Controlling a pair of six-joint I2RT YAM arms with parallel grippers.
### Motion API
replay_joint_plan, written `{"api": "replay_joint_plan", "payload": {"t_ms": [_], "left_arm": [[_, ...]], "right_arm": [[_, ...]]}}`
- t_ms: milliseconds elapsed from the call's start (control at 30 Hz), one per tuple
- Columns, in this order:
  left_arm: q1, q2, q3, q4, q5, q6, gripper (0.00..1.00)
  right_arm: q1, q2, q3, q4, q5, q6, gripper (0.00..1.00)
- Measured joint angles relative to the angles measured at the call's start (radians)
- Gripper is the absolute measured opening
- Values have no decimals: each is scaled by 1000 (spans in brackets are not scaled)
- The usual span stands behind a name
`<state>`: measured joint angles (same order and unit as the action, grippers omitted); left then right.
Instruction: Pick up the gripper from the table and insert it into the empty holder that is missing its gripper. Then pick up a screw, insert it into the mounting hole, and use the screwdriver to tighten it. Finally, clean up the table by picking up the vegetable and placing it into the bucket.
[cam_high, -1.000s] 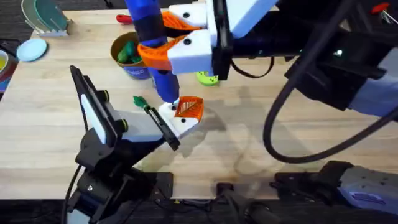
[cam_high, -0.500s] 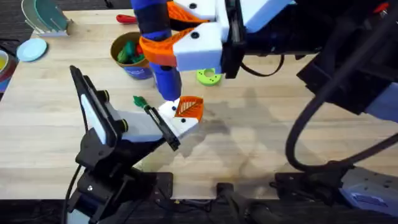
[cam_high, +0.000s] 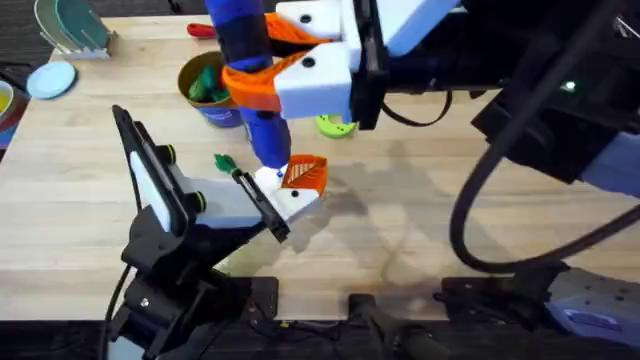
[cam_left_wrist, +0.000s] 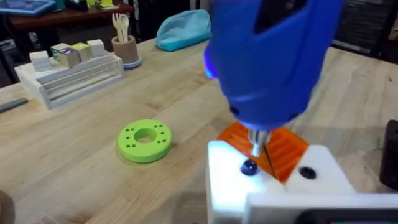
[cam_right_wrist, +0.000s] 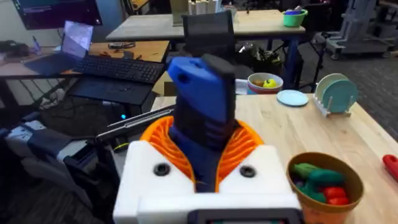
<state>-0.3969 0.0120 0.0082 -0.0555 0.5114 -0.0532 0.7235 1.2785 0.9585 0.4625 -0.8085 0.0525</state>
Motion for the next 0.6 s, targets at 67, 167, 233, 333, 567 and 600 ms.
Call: {"api": "replay_joint_plan", "payload": {"t_ms": [67, 167, 233, 333, 567, 600], "left_arm": [[0, 0, 0, 0, 0, 0, 4], [0, 0, 0, 0, 0, 0, 4], [0, 0, 0, 0, 0, 0, 4], [0, 0, 0, 0, 0, 0, 4], [0, 0, 0, 0, 0, 0, 4], [0, 0, 0, 0, 0, 0, 4]], "right_arm": [[0, 0, 0, -9, 0, 0, 122], [0, 2, 0, -15, 0, 0, 122], [0, 7, 0, -21, 0, 0, 122], [0, 13, 0, -44, 0, 0, 122], [0, 20, 0, -12, 0, 4, 122], [0, 20, 0, -6, 0, 4, 122]]}}
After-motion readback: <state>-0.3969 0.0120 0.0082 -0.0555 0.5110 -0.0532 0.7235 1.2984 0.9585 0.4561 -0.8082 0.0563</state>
